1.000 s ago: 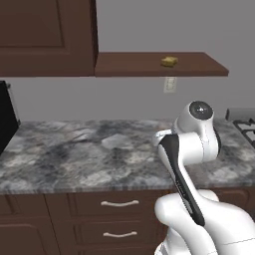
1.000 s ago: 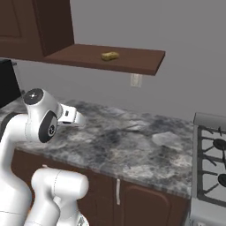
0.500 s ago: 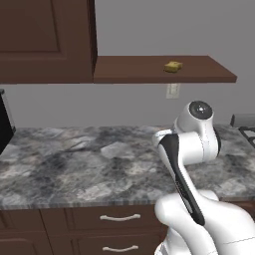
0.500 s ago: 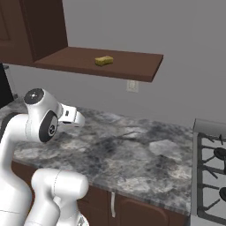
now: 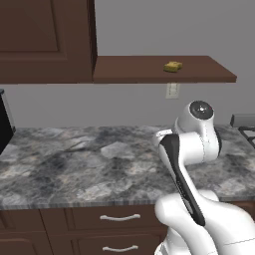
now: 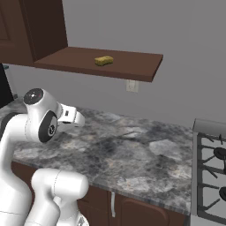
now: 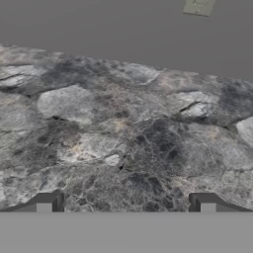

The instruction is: Locate and retrieve the dish brush and sponge from the cabinet. Place them next to the sink.

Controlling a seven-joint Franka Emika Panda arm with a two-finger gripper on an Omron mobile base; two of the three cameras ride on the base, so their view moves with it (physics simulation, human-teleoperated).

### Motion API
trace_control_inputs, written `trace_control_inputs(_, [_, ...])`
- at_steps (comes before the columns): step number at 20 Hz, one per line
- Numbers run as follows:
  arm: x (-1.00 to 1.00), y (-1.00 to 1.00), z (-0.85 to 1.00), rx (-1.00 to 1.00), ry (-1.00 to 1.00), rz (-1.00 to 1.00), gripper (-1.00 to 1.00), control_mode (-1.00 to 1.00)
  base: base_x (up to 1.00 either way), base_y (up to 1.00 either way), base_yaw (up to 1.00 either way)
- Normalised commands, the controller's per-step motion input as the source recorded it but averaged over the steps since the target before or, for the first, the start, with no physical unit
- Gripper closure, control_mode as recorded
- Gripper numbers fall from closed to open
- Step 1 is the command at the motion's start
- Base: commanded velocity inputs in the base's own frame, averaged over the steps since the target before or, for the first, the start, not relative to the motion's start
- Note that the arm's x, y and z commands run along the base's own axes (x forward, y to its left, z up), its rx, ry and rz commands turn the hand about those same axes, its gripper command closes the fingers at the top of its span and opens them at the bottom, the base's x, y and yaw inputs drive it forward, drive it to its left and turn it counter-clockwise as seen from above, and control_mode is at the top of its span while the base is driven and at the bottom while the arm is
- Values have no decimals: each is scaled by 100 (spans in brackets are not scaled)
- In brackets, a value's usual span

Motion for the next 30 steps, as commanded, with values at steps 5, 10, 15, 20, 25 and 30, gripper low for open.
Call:
trace_control_inputs(5, [-28, -5, 41, -1, -8, -1, -100, -100, 0, 0, 0])
trace_control_inputs(10, [-16, -3, 61, -5, -8, 0, -100, -100, 0, 0, 0])
trace_control_inputs(15, [-4, -1, 76, -2, 2, -4, -100, -100, 0, 0, 0])
trace_control_inputs(20, [-6, 1, 82, 0, 1, -17, -100, -100, 0, 0, 0])
trace_control_inputs(25, [16, -7, 59, 12, 7, -23, -100, -100, 0, 0, 0])
trace_control_inputs(30, [41, -4, 9, 16, -3, -15, -100, -100, 0, 0, 0])
